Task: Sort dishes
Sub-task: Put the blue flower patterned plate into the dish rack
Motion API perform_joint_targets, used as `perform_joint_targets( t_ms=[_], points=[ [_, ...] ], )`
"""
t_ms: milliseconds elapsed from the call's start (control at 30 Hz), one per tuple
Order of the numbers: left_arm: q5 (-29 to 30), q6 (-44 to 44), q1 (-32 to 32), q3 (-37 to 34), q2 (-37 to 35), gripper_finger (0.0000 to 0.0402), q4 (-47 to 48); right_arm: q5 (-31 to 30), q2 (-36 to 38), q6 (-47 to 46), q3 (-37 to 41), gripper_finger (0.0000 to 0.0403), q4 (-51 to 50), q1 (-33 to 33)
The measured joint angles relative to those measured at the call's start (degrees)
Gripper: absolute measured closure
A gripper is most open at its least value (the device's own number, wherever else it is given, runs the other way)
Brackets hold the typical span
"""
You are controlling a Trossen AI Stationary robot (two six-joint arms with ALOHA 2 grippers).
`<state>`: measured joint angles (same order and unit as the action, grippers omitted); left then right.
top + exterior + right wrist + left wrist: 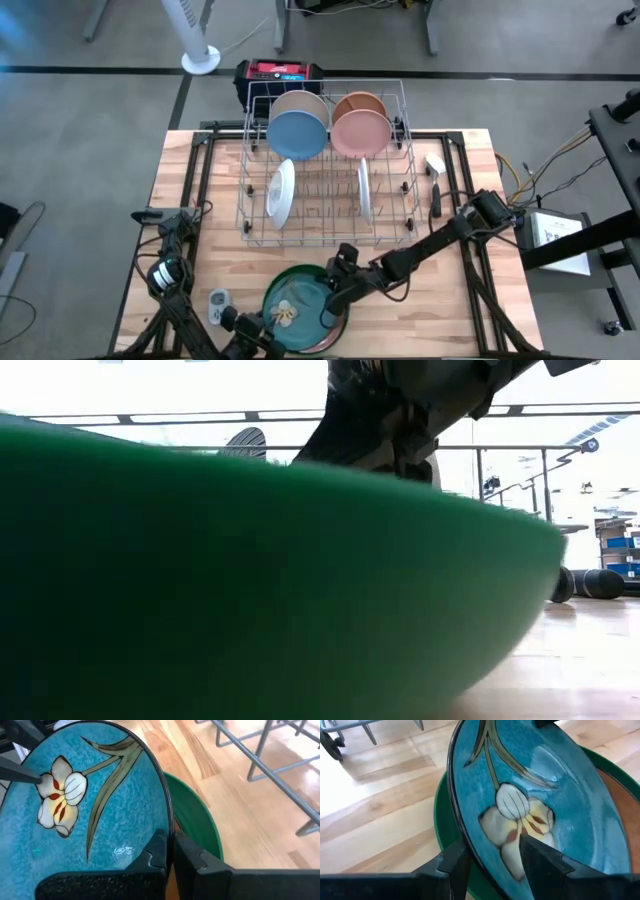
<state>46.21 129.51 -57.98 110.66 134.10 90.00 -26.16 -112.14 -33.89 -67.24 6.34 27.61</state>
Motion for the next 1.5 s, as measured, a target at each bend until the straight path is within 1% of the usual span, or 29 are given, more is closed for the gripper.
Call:
perform_joint_targets(
  t_ms=[200,400,500,567,700,933,1100,1333,1500],
  points=[
    [5.39,0.04,0.01,-1.12,-0.04,0.0247,0.03,-1.02,0.00,3.66,0.02,0.0403,3.57,0.66],
    [5.81,-0.47,0.01,-1.30,-0.09,0.0249,0.04,-1.99,0.00,5.54,0.02,0.0402,4.69,0.66],
    [6.27,-1.45,0.07,-1.30,-0.09,0.0271,0.04,-2.35,0.02,6.15,0.02,0.0403,4.69,0.68],
    [6.65,-1.33,0.07,-1.30,-0.11,0.0299,0.00,-2.87,0.02,6.64,0.02,0.0403,4.66,0.68],
    [6.55,2.65,0.05,-1.15,-0.75,0.0353,-0.19,-3.87,0.46,7.39,0.02,0.0403,4.82,0.81],
    [6.55,2.88,0.03,-1.15,-0.57,0.0355,-0.09,-3.99,0.57,8.00,0.02,0.0400,4.84,0.78],
    [6.95,2.26,0.03,-1.12,-0.43,0.0355,0.05,-3.85,1.29,7.63,0.02,0.0366,4.42,0.75],
    [11.81,0.20,0.29,-1.12,-0.25,0.0368,-0.08,-1.56,3.62,7.57,0.02,0.0303,4.21,0.60],
    [12.09,-0.11,0.18,-1.12,-0.20,0.0371,-0.17,-0.78,4.51,7.57,0.02,0.0269,3.68,0.55]
  ],
)
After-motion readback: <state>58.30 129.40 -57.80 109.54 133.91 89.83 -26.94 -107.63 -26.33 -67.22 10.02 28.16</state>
